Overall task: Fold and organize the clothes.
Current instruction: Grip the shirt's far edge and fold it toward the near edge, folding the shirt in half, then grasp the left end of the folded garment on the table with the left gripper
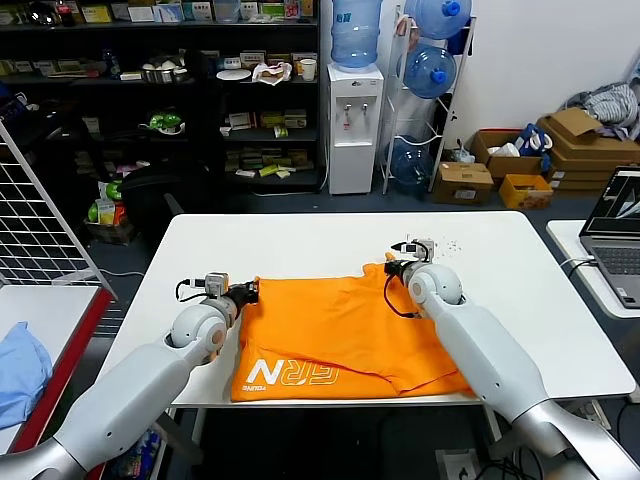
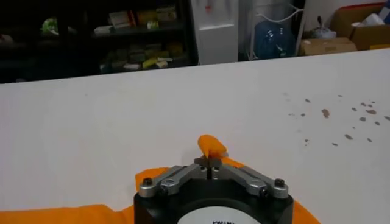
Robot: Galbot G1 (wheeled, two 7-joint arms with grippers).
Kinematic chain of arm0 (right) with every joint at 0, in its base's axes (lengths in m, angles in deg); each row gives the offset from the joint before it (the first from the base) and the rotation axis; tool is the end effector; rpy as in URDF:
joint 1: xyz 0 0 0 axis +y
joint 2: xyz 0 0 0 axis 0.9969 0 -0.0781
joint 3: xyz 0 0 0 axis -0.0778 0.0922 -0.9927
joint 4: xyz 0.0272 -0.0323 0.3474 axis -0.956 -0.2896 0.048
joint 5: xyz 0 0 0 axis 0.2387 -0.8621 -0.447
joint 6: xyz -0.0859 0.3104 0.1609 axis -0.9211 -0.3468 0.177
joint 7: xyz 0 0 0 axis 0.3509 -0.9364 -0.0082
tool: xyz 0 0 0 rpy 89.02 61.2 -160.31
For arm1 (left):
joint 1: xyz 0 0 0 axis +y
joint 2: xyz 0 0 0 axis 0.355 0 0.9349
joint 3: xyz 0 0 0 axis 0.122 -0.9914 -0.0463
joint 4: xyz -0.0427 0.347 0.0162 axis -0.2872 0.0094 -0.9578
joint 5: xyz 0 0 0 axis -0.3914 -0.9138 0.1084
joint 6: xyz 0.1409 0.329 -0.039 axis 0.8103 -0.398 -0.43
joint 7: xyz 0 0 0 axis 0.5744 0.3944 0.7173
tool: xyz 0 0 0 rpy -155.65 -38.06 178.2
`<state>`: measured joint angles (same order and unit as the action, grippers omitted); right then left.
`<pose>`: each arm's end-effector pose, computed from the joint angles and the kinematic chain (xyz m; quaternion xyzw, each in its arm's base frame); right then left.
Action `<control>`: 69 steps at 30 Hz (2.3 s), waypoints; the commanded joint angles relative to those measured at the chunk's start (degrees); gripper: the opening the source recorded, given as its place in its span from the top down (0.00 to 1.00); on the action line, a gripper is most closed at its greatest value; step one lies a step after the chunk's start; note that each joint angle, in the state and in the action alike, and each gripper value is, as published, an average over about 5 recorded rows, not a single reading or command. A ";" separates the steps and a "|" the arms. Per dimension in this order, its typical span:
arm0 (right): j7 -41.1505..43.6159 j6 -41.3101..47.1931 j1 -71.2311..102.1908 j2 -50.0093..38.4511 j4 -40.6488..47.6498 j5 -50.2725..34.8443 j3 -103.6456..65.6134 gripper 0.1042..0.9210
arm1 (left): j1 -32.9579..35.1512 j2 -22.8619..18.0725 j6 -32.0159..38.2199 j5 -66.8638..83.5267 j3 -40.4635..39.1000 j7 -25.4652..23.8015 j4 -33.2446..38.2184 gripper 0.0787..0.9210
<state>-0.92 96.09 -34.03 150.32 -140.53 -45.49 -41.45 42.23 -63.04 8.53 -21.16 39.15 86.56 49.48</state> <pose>0.4986 -0.0311 -0.2927 0.0345 -0.9403 -0.0576 0.3337 0.4358 0.0168 -0.3189 -0.0974 -0.9481 0.0023 0.3027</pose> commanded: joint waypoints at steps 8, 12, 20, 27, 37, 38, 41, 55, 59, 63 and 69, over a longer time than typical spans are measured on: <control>-1.89 -1.64 6.13 -6.80 -13.92 -3.74 -2.92 0.98 | 3.89 3.66 1.57 -1.98 2.77 1.32 10.21 0.98; -4.05 -0.09 12.05 -11.16 -22.60 -6.40 -6.07 0.98 | 7.32 6.05 1.48 -1.78 3.67 2.02 16.08 0.98; -5.32 1.98 27.58 -18.63 -36.82 -8.08 -14.00 0.98 | 14.89 10.62 1.39 -1.49 6.54 3.00 27.92 0.98; -6.93 2.87 37.43 -21.88 -45.41 -9.30 -19.48 0.98 | 21.61 13.64 1.25 -1.69 9.52 4.39 35.15 0.98; -9.20 3.85 47.12 -23.45 -51.88 -10.44 -25.09 0.98 | 27.08 15.33 1.24 -1.99 10.31 5.95 39.96 0.98; -9.39 3.94 47.89 -23.54 -52.34 -10.53 -25.49 0.98 | 27.38 15.27 1.25 -2.02 10.27 6.14 40.18 0.98; -9.79 4.20 50.03 -23.72 -53.51 -10.85 -26.77 0.98 | 28.42 15.31 1.26 -2.13 10.37 6.59 40.80 0.98; -8.31 5.01 50.92 -23.74 -53.86 -10.40 -28.37 0.72 | 33.50 15.09 -0.47 -3.54 14.98 5.29 39.60 0.86; -7.95 4.78 51.19 -23.51 -53.98 -9.91 -28.75 0.59 | 34.64 14.84 -0.34 -4.97 16.18 5.02 38.81 0.72; -7.83 4.59 51.69 -23.10 -54.16 -9.41 -29.12 0.44 | 35.79 14.38 -0.11 -6.36 16.44 4.65 37.49 0.58; -7.71 4.42 52.84 -22.34 -54.47 -8.70 -29.82 0.23 | 36.42 12.99 0.29 -7.70 16.41 3.86 35.03 0.37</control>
<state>-8.80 100.49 17.26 127.78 -194.28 -54.60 -70.42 76.69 -49.10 8.81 -26.90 54.61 90.93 86.70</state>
